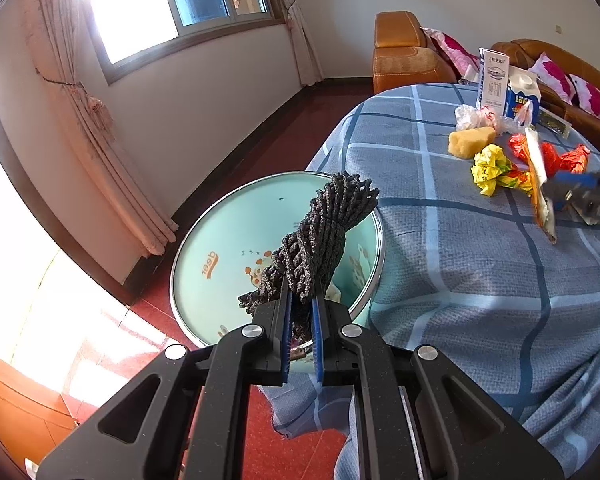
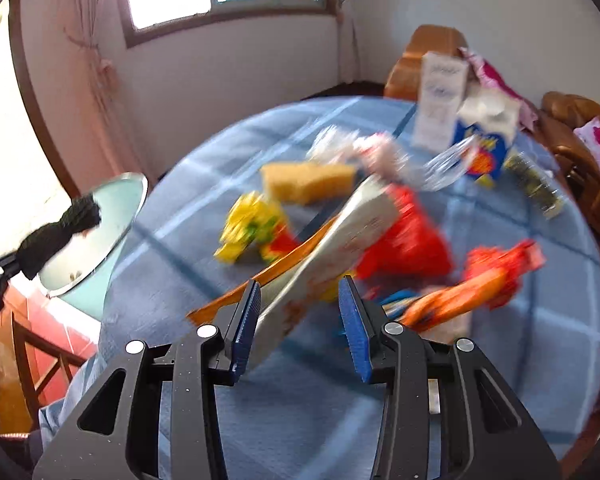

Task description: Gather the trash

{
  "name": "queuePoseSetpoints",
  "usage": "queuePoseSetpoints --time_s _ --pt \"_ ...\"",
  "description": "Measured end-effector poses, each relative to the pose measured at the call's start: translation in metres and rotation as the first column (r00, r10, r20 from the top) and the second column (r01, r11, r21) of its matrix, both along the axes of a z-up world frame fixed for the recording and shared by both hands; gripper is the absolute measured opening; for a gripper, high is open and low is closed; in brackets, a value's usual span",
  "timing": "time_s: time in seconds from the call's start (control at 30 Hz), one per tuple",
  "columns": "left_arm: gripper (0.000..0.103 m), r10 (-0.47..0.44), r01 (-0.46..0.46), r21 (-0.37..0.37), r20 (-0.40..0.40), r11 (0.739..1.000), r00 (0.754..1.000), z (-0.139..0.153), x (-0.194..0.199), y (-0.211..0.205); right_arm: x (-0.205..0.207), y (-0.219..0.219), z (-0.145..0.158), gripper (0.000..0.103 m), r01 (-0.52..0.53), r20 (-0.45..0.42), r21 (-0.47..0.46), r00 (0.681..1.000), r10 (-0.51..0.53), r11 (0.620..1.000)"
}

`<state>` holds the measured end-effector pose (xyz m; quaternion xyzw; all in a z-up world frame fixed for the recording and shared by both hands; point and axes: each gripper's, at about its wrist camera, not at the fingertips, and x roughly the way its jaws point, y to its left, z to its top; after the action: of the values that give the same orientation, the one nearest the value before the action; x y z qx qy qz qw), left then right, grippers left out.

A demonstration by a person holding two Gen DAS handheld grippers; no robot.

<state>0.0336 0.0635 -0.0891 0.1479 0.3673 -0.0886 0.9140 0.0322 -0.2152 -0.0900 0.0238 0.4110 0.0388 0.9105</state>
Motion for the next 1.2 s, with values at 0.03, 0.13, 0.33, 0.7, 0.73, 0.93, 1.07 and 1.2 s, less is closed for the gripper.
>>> queuePoseSetpoints --time_s 0.03,0.13,0.33,0.7,0.73,0.93,1.07,1.2 --pt "0.008 0.003 -0.003 -0.004 -0.001 1.0 1.0 0.0 0.0 0.002 0.002 0.002 -0.005 0.041 -0.008 -0.021 0.006 1.0 0.008 1.0" --pt "0.008 0.011 -0.011 -0.018 -0.003 1.0 1.0 -0.001 0.002 0.006 0.002 0.0 -0.011 0.036 -0.015 -0.046 0.059 0.999 0.018 0.998" --pt "0.008 0.0 0.0 -0.031 -0.006 1.0 1.0 -0.001 0.002 0.004 -0.015 0.0 -0.004 0.02 -0.066 -0.001 0.075 0.998 0.066 0.995" --pt "0.008 -0.005 0.005 -0.025 -0.014 1.0 1.0 -0.001 0.002 0.004 -0.01 -0.009 0.02 0.036 -0.106 0.03 -0.338 0.992 0.123 0.935" --pt "0.008 -0.005 0.005 -0.026 -0.015 1.0 1.0 -0.001 0.003 0.004 -0.01 -0.017 0.021 0.036 -0.086 0.029 -0.28 0.995 0.098 0.956" --pt "0.008 0.001 -0.001 -0.029 -0.019 1.0 1.0 -0.002 0.006 0.007 -0.021 -0.044 0.017 0.044 -0.017 0.049 -0.056 0.999 0.02 0.998" --pt "0.008 0.008 -0.008 -0.03 -0.017 1.0 1.0 -0.003 0.006 0.007 -0.027 -0.048 0.02 0.044 0.03 0.068 0.047 0.997 -0.033 0.998" --pt "0.008 0.005 -0.006 -0.026 -0.022 1.0 1.0 -0.005 0.007 0.006 -0.025 -0.034 0.012 0.042 0.012 0.046 0.043 0.999 -0.014 0.999"
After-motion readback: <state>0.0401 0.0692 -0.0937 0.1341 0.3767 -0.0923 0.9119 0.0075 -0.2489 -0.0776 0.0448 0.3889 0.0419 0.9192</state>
